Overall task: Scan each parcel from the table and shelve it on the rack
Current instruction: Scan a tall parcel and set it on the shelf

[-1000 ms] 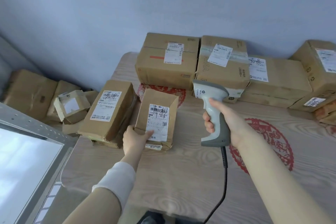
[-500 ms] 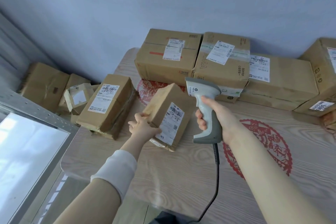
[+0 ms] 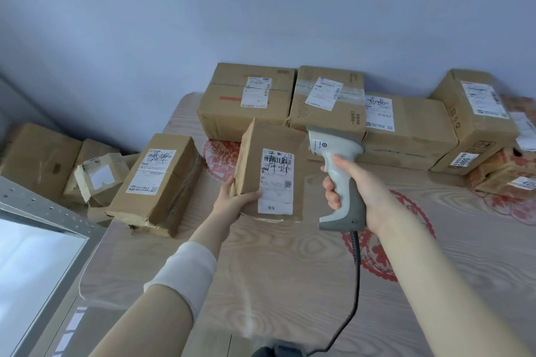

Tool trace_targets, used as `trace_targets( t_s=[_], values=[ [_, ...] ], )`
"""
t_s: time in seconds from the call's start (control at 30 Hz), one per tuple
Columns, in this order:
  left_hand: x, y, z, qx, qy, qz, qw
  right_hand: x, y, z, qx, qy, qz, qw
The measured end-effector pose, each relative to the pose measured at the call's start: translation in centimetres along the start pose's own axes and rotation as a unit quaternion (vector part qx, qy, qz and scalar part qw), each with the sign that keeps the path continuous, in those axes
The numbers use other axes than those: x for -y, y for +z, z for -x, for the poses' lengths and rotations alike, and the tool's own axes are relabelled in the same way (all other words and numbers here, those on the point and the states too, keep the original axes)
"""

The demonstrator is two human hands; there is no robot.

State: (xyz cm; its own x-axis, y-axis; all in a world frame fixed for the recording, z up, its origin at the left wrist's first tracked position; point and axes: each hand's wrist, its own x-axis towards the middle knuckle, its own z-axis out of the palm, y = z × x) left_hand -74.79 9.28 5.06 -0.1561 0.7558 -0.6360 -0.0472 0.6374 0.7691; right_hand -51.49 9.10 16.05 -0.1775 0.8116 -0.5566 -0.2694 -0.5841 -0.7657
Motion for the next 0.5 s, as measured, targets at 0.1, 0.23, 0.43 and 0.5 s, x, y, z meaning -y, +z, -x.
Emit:
trace_targets(
  t_s=[0.1, 0.23, 0.43, 0.5],
  values=[
    [-1.7, 1.3, 0.5, 0.052, 0.030, 0.074, 0.995, 1.3, 0.3, 1.5, -0.016, -0.037, 0.008, 0.999],
    [-4.4, 2.8, 1.9, 0.101, 0.078, 0.113, 0.985, 3.9, 1.4, 4.0, -0.032, -0.092, 0.039, 0.994],
    [-8.2, 3.9, 4.4, 0.140, 0.142, 0.152, 0.968, 7.4, 3.2, 7.7, -0.038, -0.153, 0.111, 0.981],
    [-9.9, 4.2, 4.9, 0.152, 0.172, 0.153, 0.961, 8.5, 3.6, 8.6, -0.040, -0.169, 0.129, 0.976]
  ],
)
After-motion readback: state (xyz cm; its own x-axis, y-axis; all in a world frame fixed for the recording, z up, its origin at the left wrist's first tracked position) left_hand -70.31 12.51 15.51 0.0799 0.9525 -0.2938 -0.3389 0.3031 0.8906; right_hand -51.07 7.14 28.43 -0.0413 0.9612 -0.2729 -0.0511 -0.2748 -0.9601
